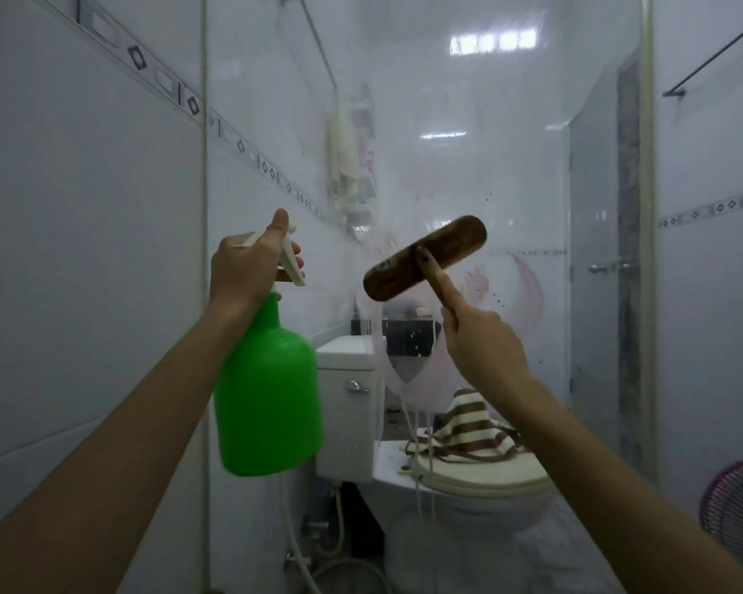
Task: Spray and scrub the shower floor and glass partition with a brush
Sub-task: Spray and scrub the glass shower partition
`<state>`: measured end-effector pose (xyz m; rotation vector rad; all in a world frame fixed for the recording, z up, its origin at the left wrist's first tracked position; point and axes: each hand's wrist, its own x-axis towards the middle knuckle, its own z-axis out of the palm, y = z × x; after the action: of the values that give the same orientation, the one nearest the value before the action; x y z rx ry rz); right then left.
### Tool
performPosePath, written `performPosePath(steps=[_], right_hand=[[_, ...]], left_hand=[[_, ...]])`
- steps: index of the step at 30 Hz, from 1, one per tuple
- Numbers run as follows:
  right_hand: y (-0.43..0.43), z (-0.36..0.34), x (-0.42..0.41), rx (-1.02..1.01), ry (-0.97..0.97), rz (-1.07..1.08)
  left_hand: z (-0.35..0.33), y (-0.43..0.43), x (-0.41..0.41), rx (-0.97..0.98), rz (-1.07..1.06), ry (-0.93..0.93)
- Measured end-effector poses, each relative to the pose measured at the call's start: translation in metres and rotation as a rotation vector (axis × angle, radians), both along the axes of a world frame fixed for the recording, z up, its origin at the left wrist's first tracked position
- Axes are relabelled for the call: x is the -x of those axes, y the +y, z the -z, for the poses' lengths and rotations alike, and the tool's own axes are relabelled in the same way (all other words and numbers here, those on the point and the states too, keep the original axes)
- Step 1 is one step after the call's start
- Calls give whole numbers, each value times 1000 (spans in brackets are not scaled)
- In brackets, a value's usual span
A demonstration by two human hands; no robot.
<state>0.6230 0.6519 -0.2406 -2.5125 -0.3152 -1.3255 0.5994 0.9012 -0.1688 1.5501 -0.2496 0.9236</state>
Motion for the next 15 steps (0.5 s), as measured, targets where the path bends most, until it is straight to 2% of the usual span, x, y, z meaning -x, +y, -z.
performPosePath(steps=[3, 5, 9, 11, 15], right_hand=[[35, -67, -20, 35, -58, -10], [41, -75, -23, 10, -63, -17], [14, 18, 2, -34, 28, -37], [17, 38, 6, -36, 45, -49], [71, -41, -29, 60, -49, -11]], left_hand=[[2, 12, 3, 3, -4, -7], [5, 21, 5, 11, -16, -8], [16, 38, 7, 52, 33, -42], [23, 48, 4, 36, 38, -32], [30, 61, 2, 10, 11, -26]])
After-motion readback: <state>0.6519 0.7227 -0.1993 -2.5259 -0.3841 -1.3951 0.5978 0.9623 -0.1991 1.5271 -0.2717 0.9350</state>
